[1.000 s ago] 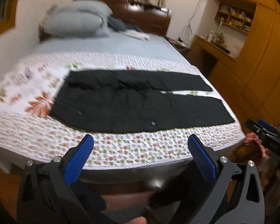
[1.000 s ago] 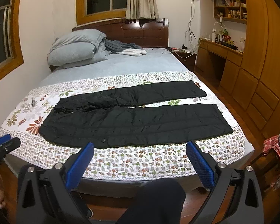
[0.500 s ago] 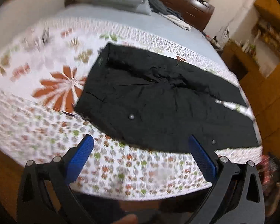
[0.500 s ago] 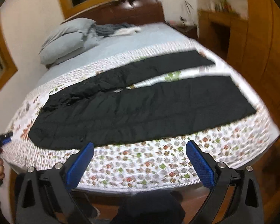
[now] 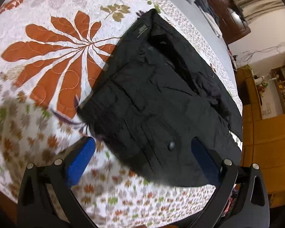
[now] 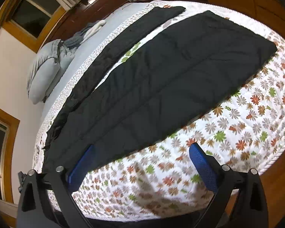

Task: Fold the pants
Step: 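Move the left tool to the waistband while the right tool reaches the leg hems, then close the left tool on the waistband while the right tool grips the leg hems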

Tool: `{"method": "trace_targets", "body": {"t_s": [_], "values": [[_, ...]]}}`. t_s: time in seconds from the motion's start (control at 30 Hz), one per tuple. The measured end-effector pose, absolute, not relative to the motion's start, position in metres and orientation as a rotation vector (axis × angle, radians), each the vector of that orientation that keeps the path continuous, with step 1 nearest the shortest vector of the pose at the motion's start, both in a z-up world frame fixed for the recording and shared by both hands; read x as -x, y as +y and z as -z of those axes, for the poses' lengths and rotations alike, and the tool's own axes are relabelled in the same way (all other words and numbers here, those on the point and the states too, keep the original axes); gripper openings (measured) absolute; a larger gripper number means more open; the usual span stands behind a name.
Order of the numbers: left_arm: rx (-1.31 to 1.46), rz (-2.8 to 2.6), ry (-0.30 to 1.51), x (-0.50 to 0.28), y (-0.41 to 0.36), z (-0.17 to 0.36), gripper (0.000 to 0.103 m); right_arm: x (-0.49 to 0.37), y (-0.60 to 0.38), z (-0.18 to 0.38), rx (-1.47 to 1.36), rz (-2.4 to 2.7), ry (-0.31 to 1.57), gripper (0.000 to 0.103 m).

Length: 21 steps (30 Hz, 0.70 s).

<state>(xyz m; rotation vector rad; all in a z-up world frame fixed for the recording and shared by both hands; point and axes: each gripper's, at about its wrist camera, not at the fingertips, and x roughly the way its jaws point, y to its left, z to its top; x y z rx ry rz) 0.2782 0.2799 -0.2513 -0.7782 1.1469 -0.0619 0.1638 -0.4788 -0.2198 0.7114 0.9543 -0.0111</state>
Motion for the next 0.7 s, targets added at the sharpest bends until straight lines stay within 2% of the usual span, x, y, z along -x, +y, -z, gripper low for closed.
{"method": "trace_targets", "body": {"t_s": [0.3,0.33,0.37,0.4,0.43,0.47,0.57,0.7], "values": [[0.833,0.035,1.098,-0.296,0.285,0.258,0.099,-0.166,-0.536,0.230,-0.885,-0.011,0.879,0.100],[0.813,0.030,1.101,-0.296,0.283,0.258,0.097,-0.165,-0.544,0.230,-0.898,-0.004,0.869,0.100],[0.781,0.018,1.111,-0.297,0.280,0.257,0.092,-0.162,-0.556,0.229,-0.926,0.003,0.845,0.100],[0.725,-0.020,1.122,-0.297,0.276,0.255,0.073,-0.160,-0.564,0.228,-0.955,0.010,0.823,0.100],[0.689,-0.048,1.134,-0.296,0.273,0.254,0.050,-0.154,-0.580,0.228,-1.008,0.021,0.780,0.100],[0.676,-0.061,1.143,-0.296,0.273,0.254,0.048,-0.149,-0.595,0.229,-1.057,0.032,0.742,0.100],[0.707,-0.063,1.137,-0.295,0.278,0.257,0.041,-0.140,-0.633,0.238,-1.174,0.050,0.674,0.089],[0.710,-0.066,1.135,-0.296,0.279,0.259,0.040,-0.142,-0.661,0.256,-1.258,0.075,0.648,0.089]]}}
